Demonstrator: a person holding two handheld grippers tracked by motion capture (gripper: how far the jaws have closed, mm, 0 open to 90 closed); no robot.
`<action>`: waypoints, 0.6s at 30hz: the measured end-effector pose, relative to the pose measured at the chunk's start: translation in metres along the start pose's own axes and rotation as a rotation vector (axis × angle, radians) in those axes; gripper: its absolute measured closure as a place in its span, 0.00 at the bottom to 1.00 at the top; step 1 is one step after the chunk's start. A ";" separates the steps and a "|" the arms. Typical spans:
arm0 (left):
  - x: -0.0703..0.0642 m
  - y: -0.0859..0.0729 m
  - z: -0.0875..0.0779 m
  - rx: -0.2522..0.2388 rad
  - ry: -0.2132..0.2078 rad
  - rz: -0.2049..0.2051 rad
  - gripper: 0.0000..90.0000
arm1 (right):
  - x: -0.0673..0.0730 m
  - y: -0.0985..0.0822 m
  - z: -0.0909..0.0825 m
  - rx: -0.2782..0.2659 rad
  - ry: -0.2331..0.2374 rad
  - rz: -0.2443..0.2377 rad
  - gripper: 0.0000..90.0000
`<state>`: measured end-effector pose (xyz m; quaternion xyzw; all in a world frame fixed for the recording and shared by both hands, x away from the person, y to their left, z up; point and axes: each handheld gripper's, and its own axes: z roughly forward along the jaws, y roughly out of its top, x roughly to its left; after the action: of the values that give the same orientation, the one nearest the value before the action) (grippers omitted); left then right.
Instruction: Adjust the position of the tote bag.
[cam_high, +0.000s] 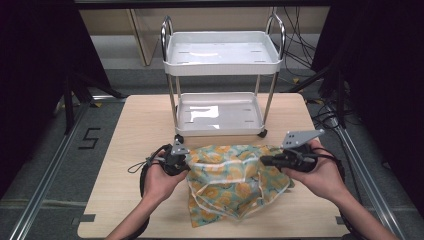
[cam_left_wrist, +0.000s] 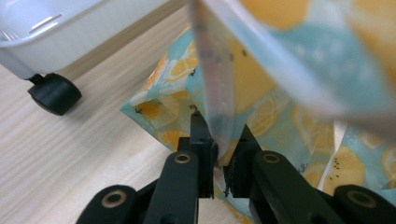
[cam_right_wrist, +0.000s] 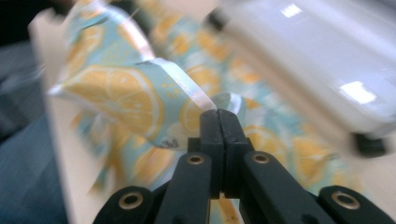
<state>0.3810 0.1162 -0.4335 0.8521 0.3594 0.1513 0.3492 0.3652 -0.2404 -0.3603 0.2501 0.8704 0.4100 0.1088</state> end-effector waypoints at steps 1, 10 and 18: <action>0.000 0.000 0.000 -0.002 0.002 0.003 0.91 | -0.005 0.003 0.000 -0.034 -0.041 0.026 1.00; -0.004 -0.008 -0.019 -0.080 0.022 0.007 0.54 | -0.024 0.010 0.012 -0.062 -0.135 0.165 1.00; -0.035 0.001 -0.046 -0.157 -0.034 0.115 0.52 | -0.027 0.012 0.017 -0.030 -0.144 0.212 1.00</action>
<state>0.3341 0.1131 -0.4005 0.8437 0.2911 0.1842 0.4118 0.3994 -0.2365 -0.3627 0.3680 0.8227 0.4131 0.1309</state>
